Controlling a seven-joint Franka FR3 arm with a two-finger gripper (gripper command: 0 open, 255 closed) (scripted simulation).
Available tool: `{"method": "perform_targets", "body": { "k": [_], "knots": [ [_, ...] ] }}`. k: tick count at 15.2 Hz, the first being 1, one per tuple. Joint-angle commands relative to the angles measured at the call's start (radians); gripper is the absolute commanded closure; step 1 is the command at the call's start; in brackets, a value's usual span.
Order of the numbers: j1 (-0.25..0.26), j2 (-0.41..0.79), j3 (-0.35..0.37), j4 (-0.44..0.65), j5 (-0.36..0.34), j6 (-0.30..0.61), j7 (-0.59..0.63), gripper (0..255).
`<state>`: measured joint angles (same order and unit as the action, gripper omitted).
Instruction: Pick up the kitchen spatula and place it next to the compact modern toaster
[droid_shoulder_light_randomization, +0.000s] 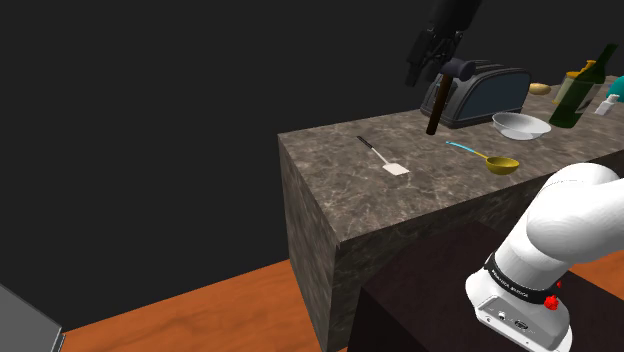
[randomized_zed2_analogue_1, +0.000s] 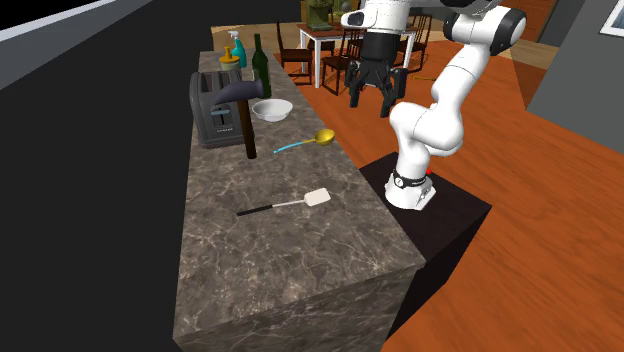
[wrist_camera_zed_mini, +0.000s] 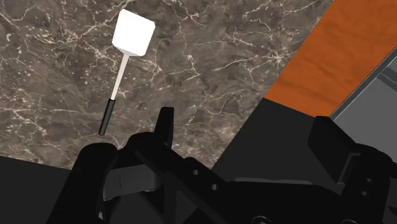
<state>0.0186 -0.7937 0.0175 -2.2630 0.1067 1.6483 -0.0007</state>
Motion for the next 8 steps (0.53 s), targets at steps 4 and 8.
{"method": "perform_targets", "body": {
  "k": [4, 8],
  "knots": [
    [-0.021, 0.054, -0.002, -0.043, -0.013, 0.083, 0.012, 0],
    [-0.049, 0.139, -0.005, -0.085, -0.030, 0.194, 0.031, 0]
  ]
}}
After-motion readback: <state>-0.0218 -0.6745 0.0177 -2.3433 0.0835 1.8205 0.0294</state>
